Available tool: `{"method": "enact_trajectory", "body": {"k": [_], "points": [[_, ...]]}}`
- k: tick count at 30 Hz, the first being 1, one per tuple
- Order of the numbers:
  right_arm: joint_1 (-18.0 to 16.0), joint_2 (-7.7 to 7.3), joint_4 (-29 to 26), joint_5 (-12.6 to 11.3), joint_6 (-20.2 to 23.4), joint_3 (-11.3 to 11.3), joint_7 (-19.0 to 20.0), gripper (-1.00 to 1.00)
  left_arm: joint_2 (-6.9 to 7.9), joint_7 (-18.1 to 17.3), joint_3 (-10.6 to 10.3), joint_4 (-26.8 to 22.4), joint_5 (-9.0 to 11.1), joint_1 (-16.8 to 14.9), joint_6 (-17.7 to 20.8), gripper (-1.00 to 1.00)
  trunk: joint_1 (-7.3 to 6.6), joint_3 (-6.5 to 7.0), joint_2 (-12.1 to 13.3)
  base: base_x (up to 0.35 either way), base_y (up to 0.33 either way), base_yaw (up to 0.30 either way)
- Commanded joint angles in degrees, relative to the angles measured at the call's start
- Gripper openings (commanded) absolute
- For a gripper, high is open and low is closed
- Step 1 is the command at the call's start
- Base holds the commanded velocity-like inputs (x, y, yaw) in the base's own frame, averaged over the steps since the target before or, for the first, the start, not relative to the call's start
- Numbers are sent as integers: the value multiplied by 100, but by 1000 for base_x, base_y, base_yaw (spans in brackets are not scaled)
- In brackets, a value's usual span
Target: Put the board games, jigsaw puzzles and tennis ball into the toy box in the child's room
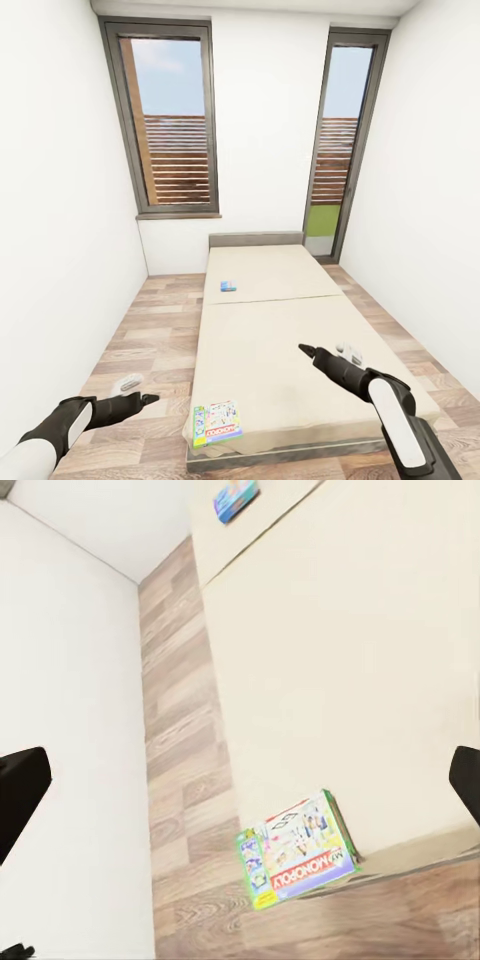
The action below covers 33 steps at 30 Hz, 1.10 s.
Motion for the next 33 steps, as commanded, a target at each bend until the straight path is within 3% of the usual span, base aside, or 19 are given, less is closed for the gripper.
{"method": "enact_trajectory", "body": {"k": [1, 6, 10, 18, 24, 33], "points": [[-1, -8, -32, -70, 29, 0, -53, 100, -1, -37, 20, -1, 38, -4, 52, 100, 3, -9, -10, 0, 0, 0], [16, -32, -445, -119, 172, 13, -10, 100, 21, -221, 22, -29, 42, -4, 77, 100, 3, -9, -10, 0, 0, 0], [25, -42, -623, -233, 449, -55, 52, 100, 138, -526, 23, -195, 47, -4, 171, 100, 3, -9, -10, 0, 0, 0], [28, -36, -695, -667, 687, -288, 238, 100, 399, -1517, 19, -443, 30, -4, 773, 100, 69, -63, -130, 0, 0, 0], [28, -30, -668, -709, 704, -315, 264, 100, 442, -1715, 35, -461, 48, -4, 862, 100, 201, -171, -371, 0, 0, 0], [29, -36, -642, -731, 715, -339, 277, 100, 429, -1767, 331, -407, 150, -4, 751, 100, 399, -333, -732, 0, 0, 0]]}}
